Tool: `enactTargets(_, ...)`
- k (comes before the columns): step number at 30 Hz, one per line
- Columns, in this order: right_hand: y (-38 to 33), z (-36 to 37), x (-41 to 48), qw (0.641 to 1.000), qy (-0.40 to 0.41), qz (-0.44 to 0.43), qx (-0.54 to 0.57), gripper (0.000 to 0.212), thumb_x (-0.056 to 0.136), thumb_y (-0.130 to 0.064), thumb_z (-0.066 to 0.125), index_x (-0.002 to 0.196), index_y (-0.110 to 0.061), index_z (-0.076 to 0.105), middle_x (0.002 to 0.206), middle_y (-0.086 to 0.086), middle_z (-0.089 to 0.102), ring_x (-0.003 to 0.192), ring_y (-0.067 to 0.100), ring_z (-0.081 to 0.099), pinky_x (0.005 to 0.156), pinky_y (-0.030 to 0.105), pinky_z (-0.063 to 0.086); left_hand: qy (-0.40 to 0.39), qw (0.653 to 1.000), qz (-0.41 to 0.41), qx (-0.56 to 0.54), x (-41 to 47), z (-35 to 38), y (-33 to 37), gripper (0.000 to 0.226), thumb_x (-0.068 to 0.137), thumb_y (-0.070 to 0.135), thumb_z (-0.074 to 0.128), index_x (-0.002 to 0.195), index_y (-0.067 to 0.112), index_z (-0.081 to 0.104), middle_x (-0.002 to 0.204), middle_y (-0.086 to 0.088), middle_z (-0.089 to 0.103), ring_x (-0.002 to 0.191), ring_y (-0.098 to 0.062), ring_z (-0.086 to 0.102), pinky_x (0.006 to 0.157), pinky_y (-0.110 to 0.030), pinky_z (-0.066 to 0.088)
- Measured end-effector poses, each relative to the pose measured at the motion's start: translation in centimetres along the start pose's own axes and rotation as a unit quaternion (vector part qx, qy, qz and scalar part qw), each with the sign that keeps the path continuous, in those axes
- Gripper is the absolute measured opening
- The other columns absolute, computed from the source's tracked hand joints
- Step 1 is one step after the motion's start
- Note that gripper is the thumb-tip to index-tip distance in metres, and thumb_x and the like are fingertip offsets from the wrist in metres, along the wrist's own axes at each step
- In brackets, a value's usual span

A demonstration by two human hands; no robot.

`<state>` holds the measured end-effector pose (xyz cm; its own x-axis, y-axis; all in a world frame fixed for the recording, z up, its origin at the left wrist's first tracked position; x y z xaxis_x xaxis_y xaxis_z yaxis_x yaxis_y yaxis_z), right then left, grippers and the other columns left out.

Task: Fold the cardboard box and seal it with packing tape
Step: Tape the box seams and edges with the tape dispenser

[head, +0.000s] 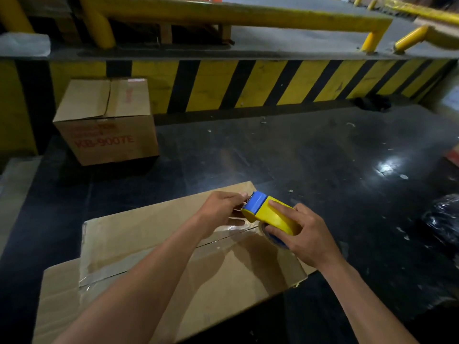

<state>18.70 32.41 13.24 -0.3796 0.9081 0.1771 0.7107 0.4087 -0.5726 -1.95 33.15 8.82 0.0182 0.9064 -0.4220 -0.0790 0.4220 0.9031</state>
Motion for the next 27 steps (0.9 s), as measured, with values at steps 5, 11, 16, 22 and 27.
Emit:
enactTargets(5,0.0,0.3,0.4,0.999,-0.002,-0.013,0.030,0.064,0.073,-0.069,0.061,0.134,-0.056,0.046,0.091,-0.004,0.048,0.084,0.010,0.051,0.063,0.022,0.047,-0.064,0.996,-0.032,-0.046,0.7,-1.1,0.0,0.025,0.097,0.020,0.069,0.116,0.005,0.073,0.101,-0.010,0.078,0.087,-0.019,0.075,0.072,-0.027,0.059)
enactTargets(11,-0.3,0.3,0.7,0.997,0.004,-0.026,0.068,0.063,0.076,-0.058,0.068,0.136,-0.049,0.050,0.089,-0.006,0.048,0.081,0.013,0.052,0.062,0.022,0.046,-0.124,0.981,-0.070,-0.134,1.0,-1.5,-0.6,0.033,0.098,0.018,0.064,0.127,0.002,0.067,0.114,-0.016,0.073,0.099,-0.023,0.072,0.081,-0.029,0.060)
enactTargets(16,-0.5,0.3,0.7,0.997,0.000,-0.035,0.071,0.062,0.077,-0.059,0.066,0.136,-0.051,0.049,0.088,-0.007,0.048,0.081,0.014,0.052,0.062,0.023,0.046,-0.126,0.983,-0.073,-0.111,1.1,-1.9,-0.7,0.020,0.094,0.003,0.065,0.113,0.004,0.073,0.106,-0.016,0.075,0.092,-0.023,0.074,0.078,-0.030,0.062)
enactTargets(22,-1.5,0.8,-0.1,0.997,-0.004,-0.048,0.065,0.062,0.075,-0.062,0.064,0.134,-0.053,0.047,0.091,-0.017,0.045,0.085,0.008,0.051,0.064,0.012,0.043,-0.071,0.992,-0.024,0.098,1.0,-2.4,0.6,0.016,0.098,-0.002,0.060,0.107,0.000,0.074,0.094,-0.018,0.074,0.073,-0.018,0.074,0.064,-0.023,0.059)
enactTargets(27,-2.2,0.8,-0.4,0.997,-0.003,-0.054,0.052,0.064,0.075,-0.065,0.061,0.136,-0.053,0.043,0.095,-0.020,0.042,0.089,0.002,0.049,0.066,0.008,0.043,-0.079,0.978,-0.010,0.192,1.2,-2.1,0.8,0.023,0.102,0.002,0.054,0.115,-0.004,0.072,0.101,-0.020,0.074,0.082,-0.024,0.075,0.072,-0.030,0.063)
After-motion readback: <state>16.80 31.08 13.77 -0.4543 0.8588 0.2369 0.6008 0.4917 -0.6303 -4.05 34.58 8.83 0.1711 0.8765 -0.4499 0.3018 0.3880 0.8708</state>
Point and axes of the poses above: each hand's wrist, its own x-axis towards the middle knuckle, its own z-axis out of the palm, y = z × x, the point moved 6 cm from there along x, towards the middle knuckle
